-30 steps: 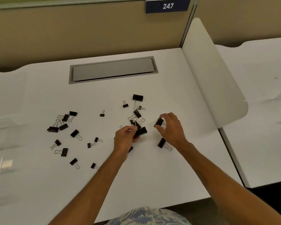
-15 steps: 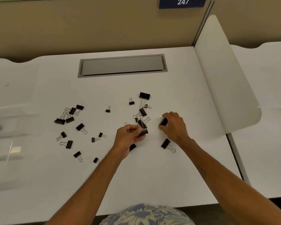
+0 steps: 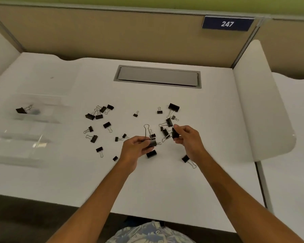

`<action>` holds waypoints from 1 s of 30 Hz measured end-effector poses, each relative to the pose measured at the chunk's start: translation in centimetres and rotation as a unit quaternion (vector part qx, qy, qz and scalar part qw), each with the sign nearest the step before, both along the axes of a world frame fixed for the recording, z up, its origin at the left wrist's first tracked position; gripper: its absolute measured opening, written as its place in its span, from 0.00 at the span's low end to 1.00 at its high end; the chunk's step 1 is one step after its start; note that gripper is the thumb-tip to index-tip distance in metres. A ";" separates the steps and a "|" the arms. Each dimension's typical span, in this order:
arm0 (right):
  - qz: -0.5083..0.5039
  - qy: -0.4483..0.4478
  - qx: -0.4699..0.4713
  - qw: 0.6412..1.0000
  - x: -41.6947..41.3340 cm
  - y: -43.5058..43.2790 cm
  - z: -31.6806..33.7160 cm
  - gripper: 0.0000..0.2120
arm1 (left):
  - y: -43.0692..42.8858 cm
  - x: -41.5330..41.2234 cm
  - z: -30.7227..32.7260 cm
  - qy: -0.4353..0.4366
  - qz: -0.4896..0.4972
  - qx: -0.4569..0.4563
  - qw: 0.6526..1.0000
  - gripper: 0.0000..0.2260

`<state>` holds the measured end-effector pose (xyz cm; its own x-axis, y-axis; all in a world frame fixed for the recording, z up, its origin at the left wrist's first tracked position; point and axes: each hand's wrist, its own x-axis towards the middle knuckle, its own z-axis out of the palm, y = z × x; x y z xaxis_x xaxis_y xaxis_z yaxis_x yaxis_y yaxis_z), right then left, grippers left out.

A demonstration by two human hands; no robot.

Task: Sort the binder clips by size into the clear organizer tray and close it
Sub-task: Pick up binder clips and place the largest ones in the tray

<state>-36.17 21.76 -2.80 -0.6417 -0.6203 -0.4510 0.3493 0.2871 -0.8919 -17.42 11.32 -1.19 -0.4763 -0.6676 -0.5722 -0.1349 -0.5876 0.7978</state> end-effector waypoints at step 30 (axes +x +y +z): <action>0.041 -0.170 -0.068 0.982 33.8 -18.7 4.0 0.10 | -15.4 35.3 2.6 0.039 0.192 -0.012 0.981 0.11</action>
<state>-2.39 3.04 1.21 -0.4130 -0.7326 -0.5410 0.6149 0.2139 -0.7590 17.92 -4.13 1.39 -0.2295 -0.8197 -0.5249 0.1550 -0.5631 0.8117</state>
